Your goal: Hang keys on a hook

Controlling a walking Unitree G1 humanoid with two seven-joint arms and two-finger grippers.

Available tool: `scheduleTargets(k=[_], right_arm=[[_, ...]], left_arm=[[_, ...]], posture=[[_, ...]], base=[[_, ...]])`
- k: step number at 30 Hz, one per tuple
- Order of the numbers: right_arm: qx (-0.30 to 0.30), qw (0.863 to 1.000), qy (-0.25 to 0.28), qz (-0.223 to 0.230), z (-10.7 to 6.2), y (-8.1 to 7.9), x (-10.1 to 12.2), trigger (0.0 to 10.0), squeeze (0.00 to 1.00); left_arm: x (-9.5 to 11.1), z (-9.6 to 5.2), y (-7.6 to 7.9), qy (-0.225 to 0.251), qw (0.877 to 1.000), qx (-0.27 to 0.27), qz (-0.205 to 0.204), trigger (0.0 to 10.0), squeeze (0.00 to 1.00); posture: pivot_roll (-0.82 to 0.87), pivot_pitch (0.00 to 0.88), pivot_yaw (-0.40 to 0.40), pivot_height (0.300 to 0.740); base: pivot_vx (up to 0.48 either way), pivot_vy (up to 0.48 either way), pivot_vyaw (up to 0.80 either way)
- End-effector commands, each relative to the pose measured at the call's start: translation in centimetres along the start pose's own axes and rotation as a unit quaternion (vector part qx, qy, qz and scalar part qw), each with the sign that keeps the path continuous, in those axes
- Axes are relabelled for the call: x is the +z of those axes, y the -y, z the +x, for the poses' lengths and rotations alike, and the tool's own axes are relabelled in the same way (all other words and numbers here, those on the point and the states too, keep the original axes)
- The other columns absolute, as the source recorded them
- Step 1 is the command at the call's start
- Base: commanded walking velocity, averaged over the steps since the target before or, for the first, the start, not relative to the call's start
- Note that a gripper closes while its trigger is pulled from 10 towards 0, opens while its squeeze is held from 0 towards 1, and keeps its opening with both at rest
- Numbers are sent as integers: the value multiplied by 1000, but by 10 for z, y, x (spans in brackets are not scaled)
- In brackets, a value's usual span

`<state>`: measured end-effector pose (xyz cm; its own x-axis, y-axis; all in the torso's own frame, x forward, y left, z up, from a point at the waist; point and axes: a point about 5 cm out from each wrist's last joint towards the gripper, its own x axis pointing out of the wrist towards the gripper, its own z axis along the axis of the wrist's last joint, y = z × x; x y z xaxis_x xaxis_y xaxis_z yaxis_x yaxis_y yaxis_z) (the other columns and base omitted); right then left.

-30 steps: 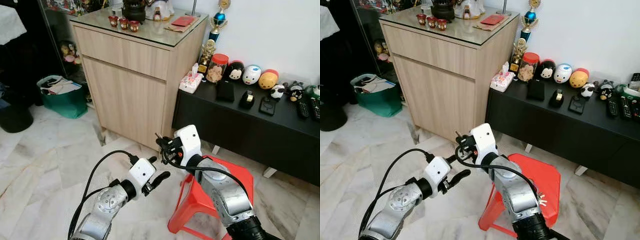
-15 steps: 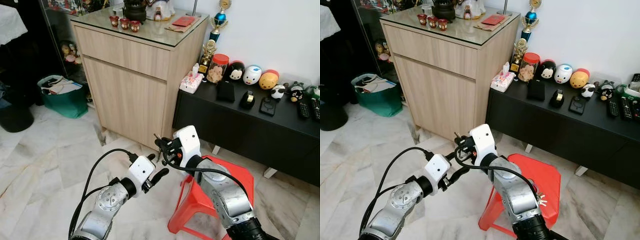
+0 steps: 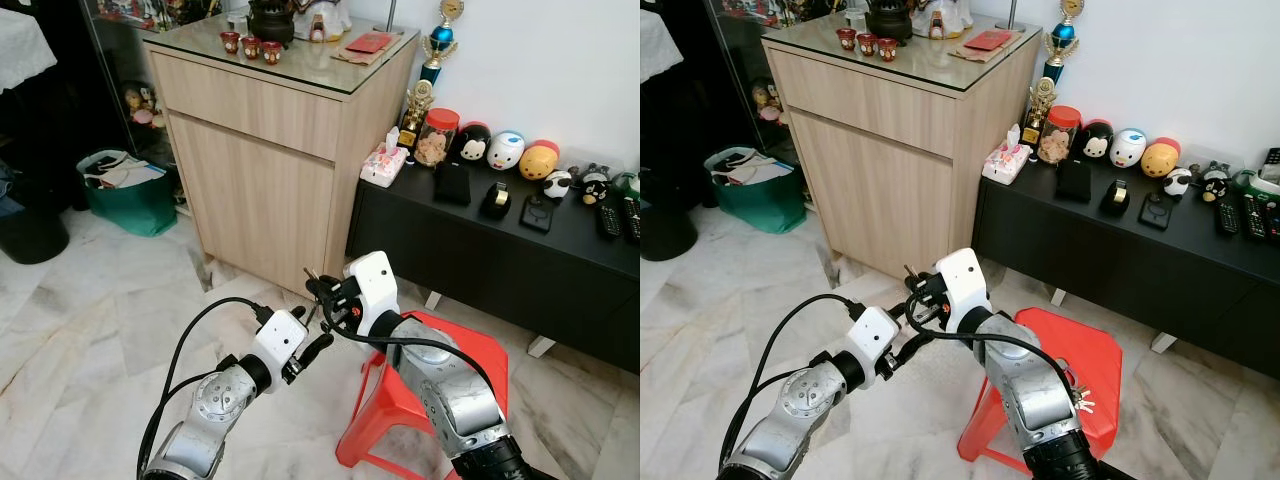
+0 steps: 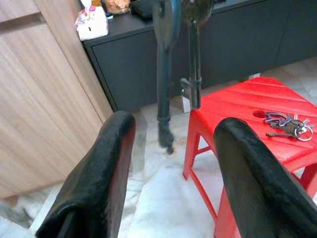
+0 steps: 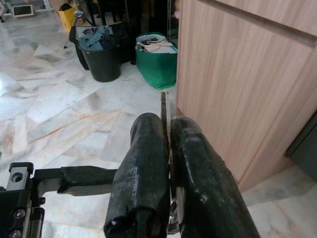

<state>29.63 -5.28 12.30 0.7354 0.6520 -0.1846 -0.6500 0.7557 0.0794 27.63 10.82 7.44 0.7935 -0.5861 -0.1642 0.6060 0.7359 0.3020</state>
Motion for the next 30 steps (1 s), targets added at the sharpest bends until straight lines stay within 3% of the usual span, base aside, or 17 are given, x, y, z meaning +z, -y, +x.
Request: scheduleTargets(k=[1,7,8,9,11,12,14,15,16,30], right_arm=[[6,1000,9,-4,-1,-3,6,10000,0],[14,1000,5,-5,-2,-7,5,10000,0],[17,1000,4,-6,-2,-8,5,10000,0],[20,1000,2,-5,-3,-9,4,10000,0],[23,1000,1,-4,-3,-10,3,10000,0],[23,1000,-1,-4,-3,-11,2,10000,0],[24,1000,-2,-4,-3,-12,2,10000,0],[25,1000,-2,-4,-3,-12,2,10000,0],[25,1000,-1,-4,-3,-12,2,10000,0],[24,1000,-6,-10,-4,-11,1,10000,0]], left_arm=[[2,2,-2,0,1000,5,9,10000,0],[1,2,-3,-2,1000,13,7,10000,0],[1,2,-3,-2,1000,13,7,8510,0],[1,2,-3,-2,1000,15,7,6314,0],[1,2,-3,-1,1000,16,6,6627,0],[1,2,-4,-1,1000,17,5,7294,0],[1,3,-4,-1,1000,18,4,6902,0],[1,3,-4,-1,1000,18,4,3961,0],[1,3,-4,-1,1000,19,4,0,0],[1,2,-4,1,1000,17,3,0,0]], posture=[[46,0,-95,740],[46,0,-95,740],[46,0,-95,740],[46,0,-96,740],[47,0,-96,740],[47,0,-97,740],[47,0,-97,740],[47,0,-97,740],[47,0,-97,740],[49,0,-96,740]], base=[[0,0,0],[0,0,0],[0,0,0],[0,0,0],[0,0,0],[0,0,0],[0,0,0],[0,0,0],[0,0,0],[0,0,0]])
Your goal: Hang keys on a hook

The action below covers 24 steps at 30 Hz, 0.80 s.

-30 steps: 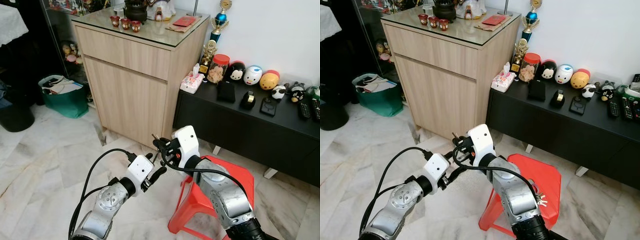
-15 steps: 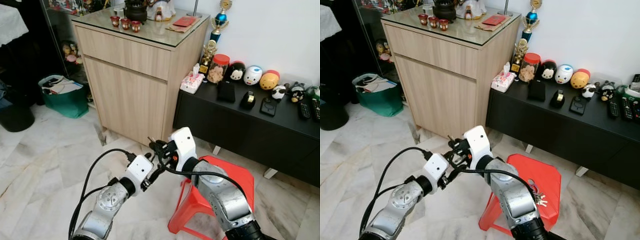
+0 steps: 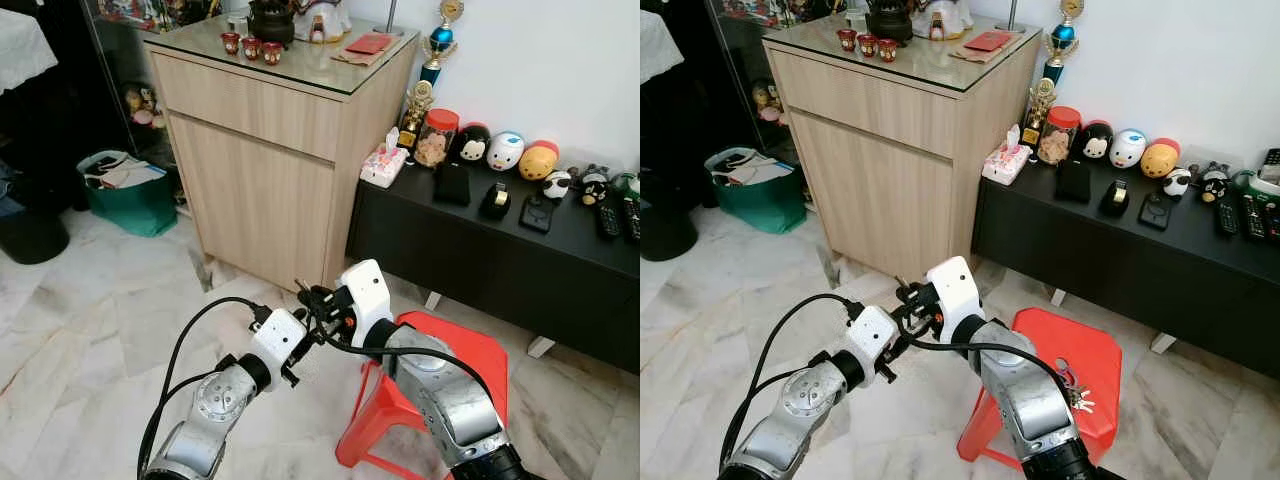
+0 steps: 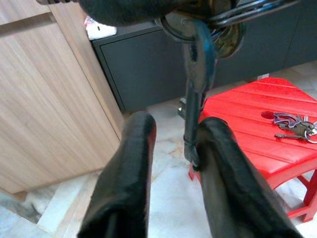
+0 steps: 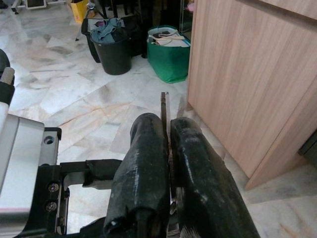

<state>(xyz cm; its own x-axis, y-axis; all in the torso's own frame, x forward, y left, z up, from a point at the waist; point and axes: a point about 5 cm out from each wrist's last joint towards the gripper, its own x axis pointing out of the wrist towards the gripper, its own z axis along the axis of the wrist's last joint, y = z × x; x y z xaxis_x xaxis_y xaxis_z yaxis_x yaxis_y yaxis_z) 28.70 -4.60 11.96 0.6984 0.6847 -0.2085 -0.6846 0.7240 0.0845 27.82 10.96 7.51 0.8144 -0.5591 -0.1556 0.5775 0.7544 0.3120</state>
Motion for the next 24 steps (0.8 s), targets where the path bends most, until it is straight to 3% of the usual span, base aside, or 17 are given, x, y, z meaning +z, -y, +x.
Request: scheduleTargets(k=[1,22,24], right_arm=[[0,1000,7,-10,-2,-1,5,10000,0],[-25,999,-6,-43,0,15,3,10000,0],[-36,998,-15,-55,-2,21,0,10000,0]], left_arm=[[1,2,-1,3,1000,0,0,0,0],[1,1,0,3,1000,-10,1,0,0],[1,0,-1,4,1000,-9,1,0,0]], posture=[[50,0,-97,740],[52,0,-94,740],[52,0,-95,740]], base=[[0,0,0],[0,0,0],[0,0,0]])
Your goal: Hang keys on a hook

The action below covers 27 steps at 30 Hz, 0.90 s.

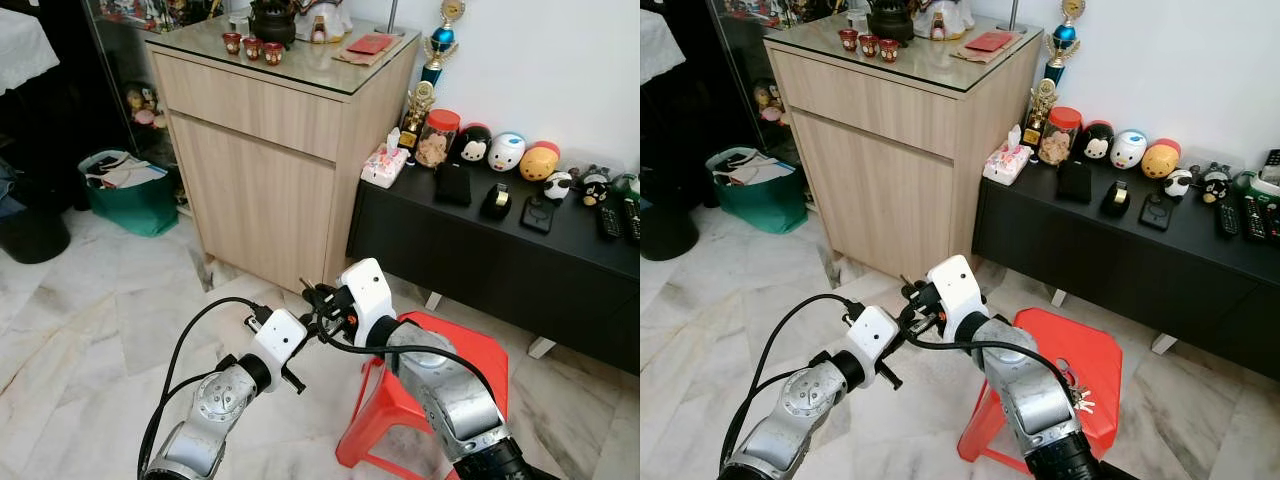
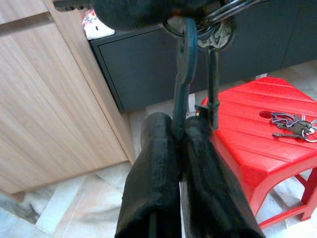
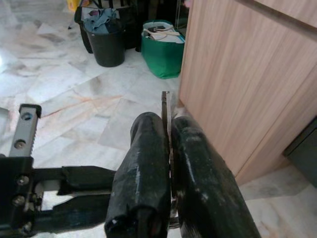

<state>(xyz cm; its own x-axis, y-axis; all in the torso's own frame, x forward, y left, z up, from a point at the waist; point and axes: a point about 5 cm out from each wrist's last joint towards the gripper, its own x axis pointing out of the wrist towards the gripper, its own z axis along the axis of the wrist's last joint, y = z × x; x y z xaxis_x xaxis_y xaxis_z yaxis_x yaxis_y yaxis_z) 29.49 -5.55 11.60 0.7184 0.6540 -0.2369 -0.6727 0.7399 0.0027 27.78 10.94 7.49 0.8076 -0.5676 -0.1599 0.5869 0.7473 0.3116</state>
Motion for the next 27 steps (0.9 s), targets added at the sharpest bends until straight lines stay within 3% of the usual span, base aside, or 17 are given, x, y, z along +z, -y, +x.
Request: scheduleTargets(k=[1,6,17,27], right_arm=[[-17,1000,-2,-17,-2,9,2,10000,0],[-51,998,-18,-27,-8,29,-5,10000,0],[-78,996,-33,-34,-14,50,-12,10000,0],[-105,992,-69,-13,-21,66,-34,10000,0]], left_arm=[[2,1,-1,4,1000,-3,1,0,0],[1,0,-3,5,1000,5,-13,0,0],[2,-2,-8,17,999,20,-39,0,0],[3,-3,-8,20,999,13,-46,0,0]], posture=[[52,0,-95,740],[51,0,-91,740],[56,0,-92,740],[56,0,-92,740]], base=[[0,0,0],[0,0,0],[0,0,0],[0,0,0]])
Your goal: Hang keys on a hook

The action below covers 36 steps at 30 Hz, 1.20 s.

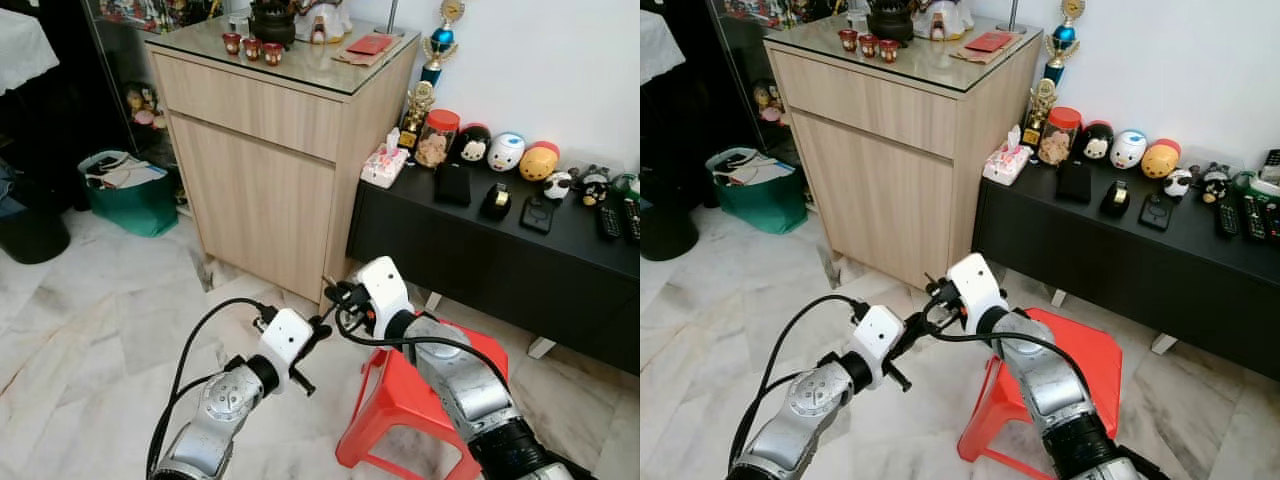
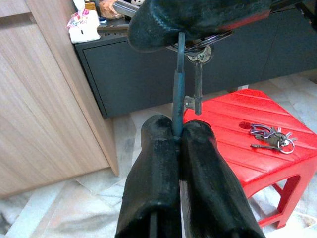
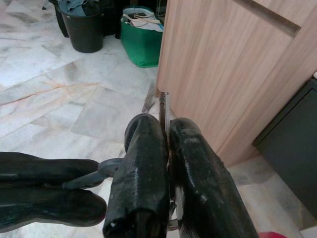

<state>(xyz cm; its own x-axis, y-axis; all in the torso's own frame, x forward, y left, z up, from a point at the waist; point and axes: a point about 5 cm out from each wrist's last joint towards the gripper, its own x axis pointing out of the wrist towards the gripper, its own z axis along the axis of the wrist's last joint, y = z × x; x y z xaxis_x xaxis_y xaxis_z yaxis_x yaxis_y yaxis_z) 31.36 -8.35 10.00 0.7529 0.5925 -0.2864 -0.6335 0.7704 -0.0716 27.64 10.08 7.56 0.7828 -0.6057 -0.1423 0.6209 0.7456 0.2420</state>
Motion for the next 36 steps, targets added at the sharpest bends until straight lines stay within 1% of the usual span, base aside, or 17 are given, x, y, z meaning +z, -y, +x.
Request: scheduleTargets(k=[1,6,9,15,22,27,36], right_arm=[[-70,996,-44,17,-17,33,-21,10000,0],[-75,996,-51,19,-18,37,-26,10000,0],[-75,995,-61,34,-19,38,-35,10000,0],[-84,993,-77,39,-22,42,-48,10000,0],[-90,991,-86,46,-24,43,-55,10000,0],[-92,989,-98,57,-25,42,-64,10000,0],[-96,987,-115,56,-28,45,-76,10000,0]], left_arm=[[1,-7,-14,7,999,33,-12,0,0],[3,-7,-13,16,999,27,-15,0,0],[7,-6,-12,30,999,24,-19,0,0],[8,-6,-13,31,999,24,-19,0,0],[9,-6,-13,39,998,26,-29,0,0],[13,-6,-13,51,998,26,-36,0,0],[15,-7,-13,60,997,20,-44,0,0]], posture=[[56,0,-92,740],[56,0,-92,740],[59,0,-94,740],[57,0,-92,740],[57,0,-90,740],[60,0,-92,740],[61,0,-93,740]], base=[[0,0,0],[0,0,0],[0,0,0],[0,0,0],[0,0,0],[0,0,0],[0,0,0]])
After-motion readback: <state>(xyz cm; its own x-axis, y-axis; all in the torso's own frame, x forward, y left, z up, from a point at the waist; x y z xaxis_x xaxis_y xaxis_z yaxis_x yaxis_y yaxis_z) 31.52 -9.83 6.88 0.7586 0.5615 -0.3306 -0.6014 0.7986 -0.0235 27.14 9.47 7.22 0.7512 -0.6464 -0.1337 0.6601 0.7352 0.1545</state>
